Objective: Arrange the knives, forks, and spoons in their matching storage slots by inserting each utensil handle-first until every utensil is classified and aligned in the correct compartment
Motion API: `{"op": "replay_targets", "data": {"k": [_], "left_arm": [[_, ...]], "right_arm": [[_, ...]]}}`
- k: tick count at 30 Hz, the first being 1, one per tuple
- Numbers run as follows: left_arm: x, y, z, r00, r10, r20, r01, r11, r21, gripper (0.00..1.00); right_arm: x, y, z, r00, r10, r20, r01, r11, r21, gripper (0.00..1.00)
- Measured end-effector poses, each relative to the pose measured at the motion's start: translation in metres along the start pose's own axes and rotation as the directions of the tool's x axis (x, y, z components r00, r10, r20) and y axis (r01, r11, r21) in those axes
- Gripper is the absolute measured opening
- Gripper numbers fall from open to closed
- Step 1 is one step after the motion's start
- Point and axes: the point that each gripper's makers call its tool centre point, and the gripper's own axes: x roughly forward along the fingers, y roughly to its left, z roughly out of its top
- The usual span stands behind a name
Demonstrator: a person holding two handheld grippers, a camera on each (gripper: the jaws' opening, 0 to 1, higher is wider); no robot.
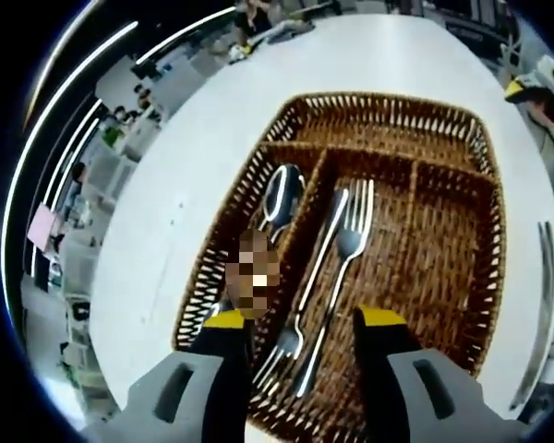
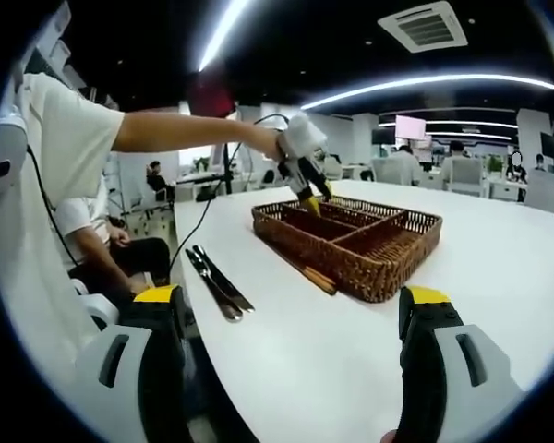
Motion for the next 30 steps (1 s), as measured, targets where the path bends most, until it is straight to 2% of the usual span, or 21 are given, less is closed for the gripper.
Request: {"op": "replay_targets", "data": {"k": [1,2,3,15,16,22,24,29,30], "left_arm": [[-0.001,0.001,-0.001,1.0,0.002,0.002,-0.002,1.0,-0.003,0.47],[0.003,0.014,-0.004,1.0,0.0,0.005,0.0,1.0,-0.012,0.48],[0.001,0.017,-0.005,1.0,0.003,0.017,-0.003,1.0,-0.027,0.5],[-0.007,0.034,-0.004,0.995,0.014,0.102,-0.004,0.995,-0.096,0.7],[-0.01,0.027,-0.004,0.994,0.02,0.105,-0.01,0.995,-0.103,0.72],[-0.014,0.029,-0.002,0.99,0.031,0.14,-0.017,0.995,-0.102,0.87],[-0.015,0.034,-0.001,0.988,0.045,0.148,-0.029,0.994,-0.108,1.0],[-0.017,0.051,-0.003,0.98,0.084,0.181,-0.062,0.99,-0.127,1.0],[-0.021,0.055,-0.005,0.976,0.103,0.19,-0.072,0.984,-0.163,1.0]], "right_arm": [[0.0,0.0,0.0,1.0,0.0,-0.001,0.0,1.0,-0.001,1.0],[0.001,0.001,0.0,1.0,0.001,-0.001,-0.001,1.0,-0.004,1.0],[0.002,0.003,0.0,1.0,0.002,-0.004,-0.002,1.0,-0.006,1.0],[0.006,0.007,0.002,1.0,0.01,-0.007,-0.01,1.0,-0.012,1.0],[0.006,0.007,0.002,1.0,0.011,-0.008,-0.011,1.0,-0.014,1.0],[0.007,0.01,0.004,1.0,0.015,-0.01,-0.015,1.0,-0.022,1.0],[0.007,0.011,0.004,1.0,0.014,-0.012,-0.014,1.0,-0.023,1.0],[0.009,0.011,0.003,1.0,0.011,-0.023,-0.012,1.0,-0.027,1.0],[0.011,0.012,0.004,1.0,0.015,-0.023,-0.016,0.999,-0.031,1.0]]}}
